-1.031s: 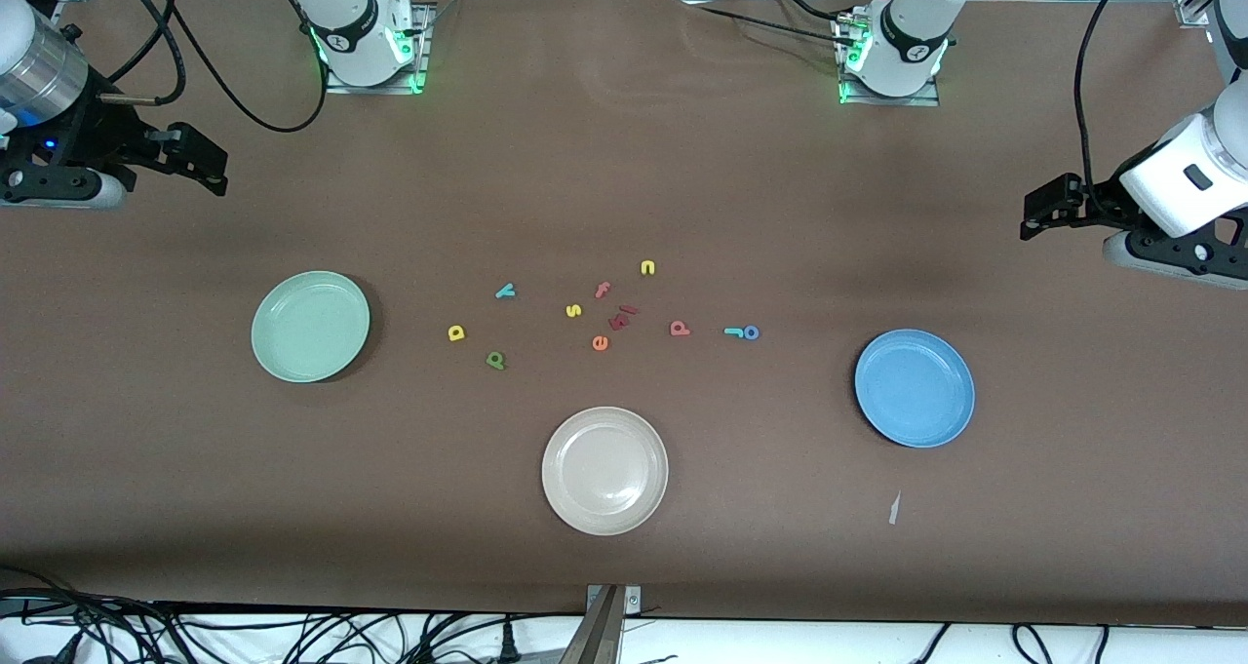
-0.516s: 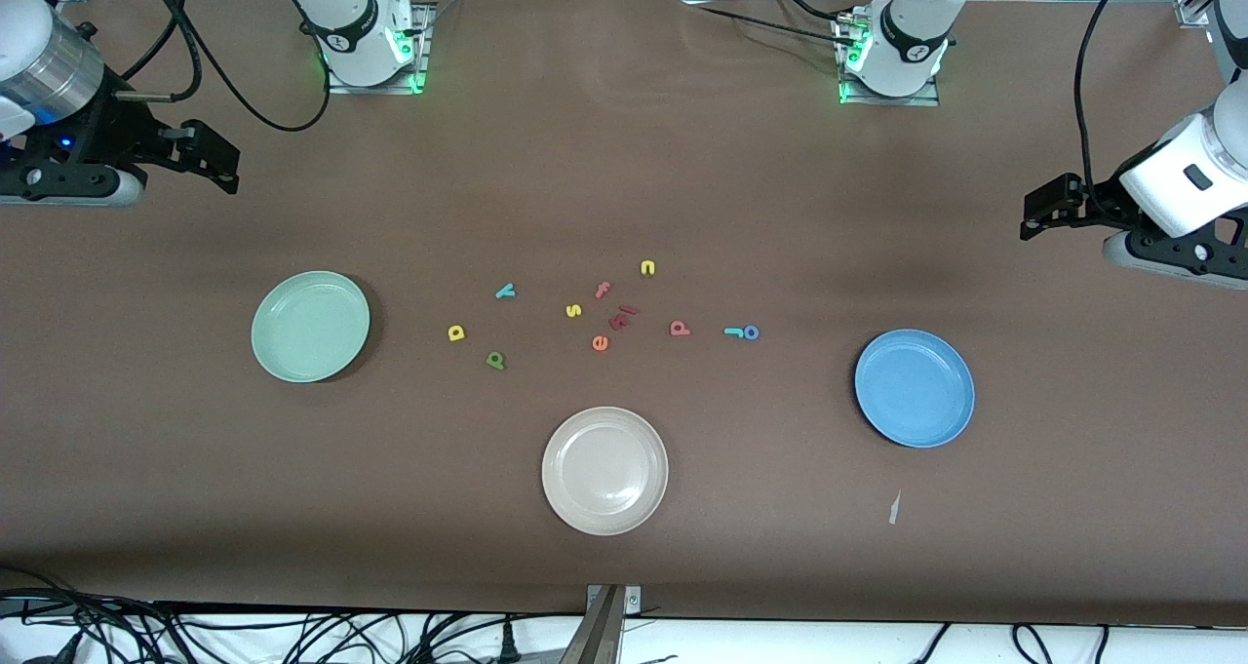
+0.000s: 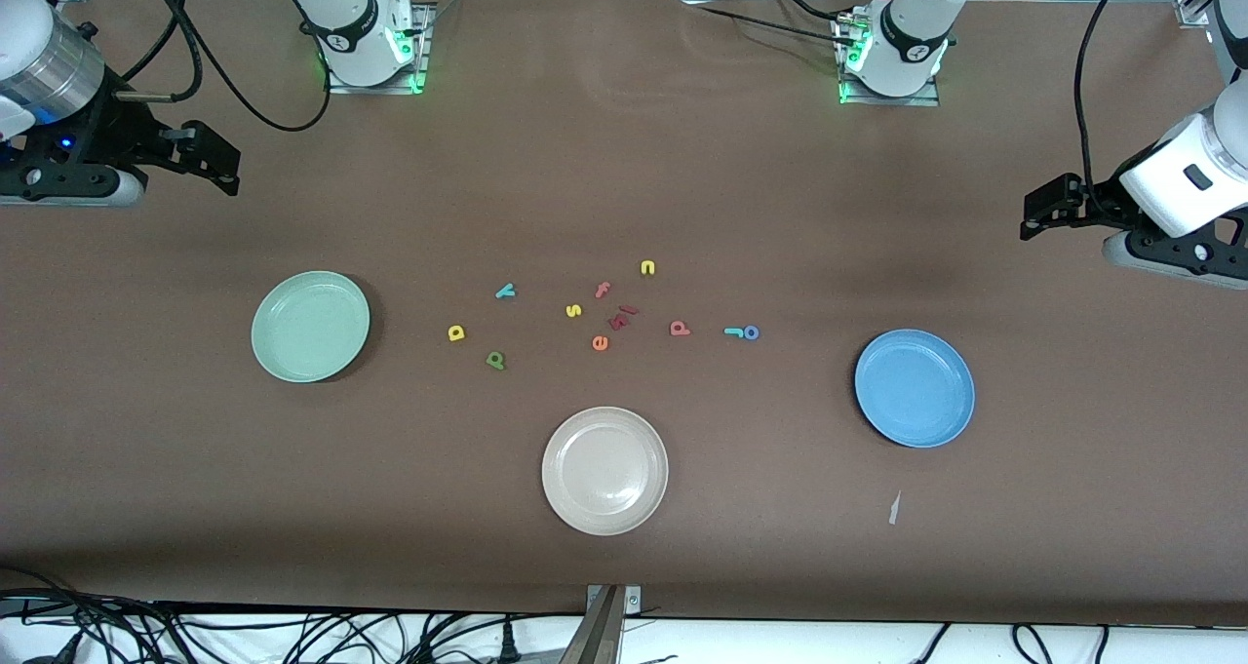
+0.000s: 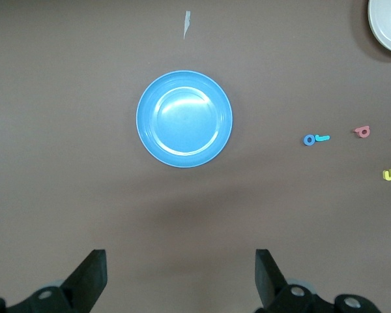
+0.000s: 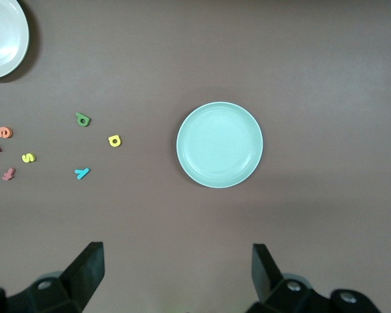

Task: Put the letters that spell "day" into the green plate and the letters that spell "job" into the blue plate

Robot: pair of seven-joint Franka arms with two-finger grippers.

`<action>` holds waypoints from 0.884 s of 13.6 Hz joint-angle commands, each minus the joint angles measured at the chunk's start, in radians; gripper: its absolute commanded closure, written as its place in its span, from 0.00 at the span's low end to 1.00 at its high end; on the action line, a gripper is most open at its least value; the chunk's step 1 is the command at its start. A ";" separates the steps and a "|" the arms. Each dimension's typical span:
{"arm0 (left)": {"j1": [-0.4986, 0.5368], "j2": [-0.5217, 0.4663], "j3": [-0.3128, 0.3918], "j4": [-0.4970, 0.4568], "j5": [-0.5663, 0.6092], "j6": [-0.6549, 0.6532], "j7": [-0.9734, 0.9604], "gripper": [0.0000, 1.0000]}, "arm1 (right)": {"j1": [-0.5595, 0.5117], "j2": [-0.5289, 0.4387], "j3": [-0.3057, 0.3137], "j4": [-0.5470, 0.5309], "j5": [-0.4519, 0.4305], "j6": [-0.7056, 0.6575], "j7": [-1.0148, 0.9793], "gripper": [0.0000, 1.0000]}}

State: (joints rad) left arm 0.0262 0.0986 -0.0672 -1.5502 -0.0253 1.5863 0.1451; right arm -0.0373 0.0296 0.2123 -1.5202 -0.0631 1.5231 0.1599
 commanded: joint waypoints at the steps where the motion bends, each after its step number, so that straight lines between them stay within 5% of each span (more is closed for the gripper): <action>1: 0.009 0.000 -0.005 0.009 -0.021 -0.003 0.024 0.00 | -0.003 0.004 0.005 0.017 0.014 0.002 0.009 0.00; 12: 0.009 -0.002 -0.005 0.007 -0.021 -0.003 0.024 0.00 | -0.001 0.006 0.005 0.011 0.031 0.011 0.010 0.00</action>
State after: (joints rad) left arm 0.0262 0.0986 -0.0672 -1.5502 -0.0253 1.5863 0.1452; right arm -0.0365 0.0333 0.2144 -1.5202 -0.0484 1.5325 0.1602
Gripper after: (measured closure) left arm 0.000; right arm 0.000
